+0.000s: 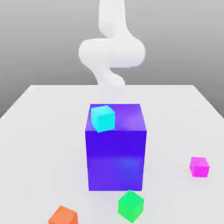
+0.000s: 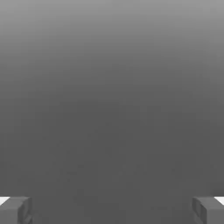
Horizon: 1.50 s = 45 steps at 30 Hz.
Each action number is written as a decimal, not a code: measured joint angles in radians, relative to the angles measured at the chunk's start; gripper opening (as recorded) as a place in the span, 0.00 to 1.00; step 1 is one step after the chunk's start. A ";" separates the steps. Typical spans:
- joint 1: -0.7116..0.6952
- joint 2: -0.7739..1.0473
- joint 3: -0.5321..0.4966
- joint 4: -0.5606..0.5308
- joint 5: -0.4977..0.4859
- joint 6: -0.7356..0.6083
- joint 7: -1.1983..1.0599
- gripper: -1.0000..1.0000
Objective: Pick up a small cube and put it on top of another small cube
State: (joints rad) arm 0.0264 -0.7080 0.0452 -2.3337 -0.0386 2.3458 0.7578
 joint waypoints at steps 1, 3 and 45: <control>0.012 0.040 0.019 -0.015 -0.017 0.020 -0.018 0.50; 0.034 0.116 0.053 -0.042 -0.047 0.057 -0.054 0.50; 0.381 0.964 0.271 -0.304 -0.241 0.530 -0.496 0.00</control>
State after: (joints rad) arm 0.4076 0.2555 0.3160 -2.6376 -0.2798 2.8760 0.2616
